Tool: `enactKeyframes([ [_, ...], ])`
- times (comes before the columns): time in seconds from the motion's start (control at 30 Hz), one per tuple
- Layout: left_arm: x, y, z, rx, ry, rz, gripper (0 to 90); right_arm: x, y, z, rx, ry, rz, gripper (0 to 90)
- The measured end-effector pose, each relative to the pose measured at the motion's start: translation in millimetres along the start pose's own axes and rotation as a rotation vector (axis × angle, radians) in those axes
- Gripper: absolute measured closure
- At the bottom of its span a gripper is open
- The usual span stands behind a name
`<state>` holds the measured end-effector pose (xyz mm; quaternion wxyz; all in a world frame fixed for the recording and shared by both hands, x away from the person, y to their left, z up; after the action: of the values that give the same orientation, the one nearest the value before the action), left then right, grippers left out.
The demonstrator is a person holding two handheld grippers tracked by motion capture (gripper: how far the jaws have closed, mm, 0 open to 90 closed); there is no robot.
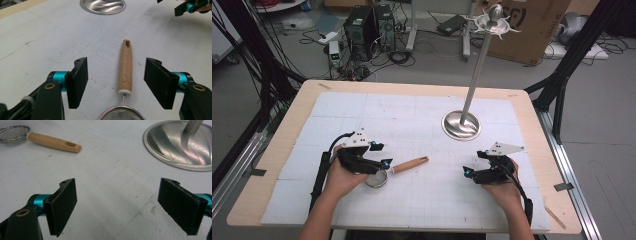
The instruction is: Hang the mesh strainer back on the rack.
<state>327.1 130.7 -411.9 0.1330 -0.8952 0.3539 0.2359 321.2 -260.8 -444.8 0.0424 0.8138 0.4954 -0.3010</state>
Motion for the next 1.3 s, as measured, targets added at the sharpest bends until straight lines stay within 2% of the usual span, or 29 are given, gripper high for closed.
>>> enactKeyframes([
  [0.27,3.8,2.8,1.9,0.022,-0.031,0.002,35.5,-0.4,-0.5,0.1,-0.001,-0.002,0.001,14.9],
  [0.33,4.1,2.0,1.5,0.011,-0.033,0.004,35.7,0.3,-1.0,0.0,-0.005,-0.005,-0.003,14.9],
  [0.57,12.2,2.8,2.7,0.021,-0.1,0.008,37.5,-3.9,-2.8,-2.1,-0.008,0.017,-0.004,14.9],
  [0.67,17.8,4.9,1.6,0.048,-0.145,0.013,40.2,-2.9,-2.6,-1.8,-0.01,0.01,-0.006,14.9],
  [0.8,25.2,8.8,-0.7,0.077,-0.213,0.045,44.8,-5.7,-1.7,-2.3,-0.002,0.025,-0.008,14.9],
  [0.87,28.9,11.5,-1.2,0.101,-0.251,0.048,45.6,-6.6,-0.3,-1.4,0.006,0.028,-0.004,14.9],
  [0.97,33.7,16.3,-1.4,0.166,-0.309,0.05,46.5,-7.0,0.2,-0.5,0.009,0.024,-0.002,14.9],
  [1.23,45.0,23.4,-2.0,0.203,-0.369,0.065,51.7,-6.7,0.3,-0.8,0.004,0.025,-0.003,14.9],
  [1.3,48.0,25.7,-0.8,0.21,-0.379,0.065,55.5,-6.8,0.3,-0.8,0.004,0.025,-0.003,14.9],
])
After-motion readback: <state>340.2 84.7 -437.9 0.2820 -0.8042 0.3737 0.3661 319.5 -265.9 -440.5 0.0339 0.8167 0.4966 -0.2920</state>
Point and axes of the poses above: each handheld gripper's, and its own axes: x roughly forward along the jaws, z roughly out of its underside, y roughly to its right, the point moved 3 cm from there along x, roughly forward along the jaws, and after that the axes turned 15 degrees about -z, right-handed, at the moved point
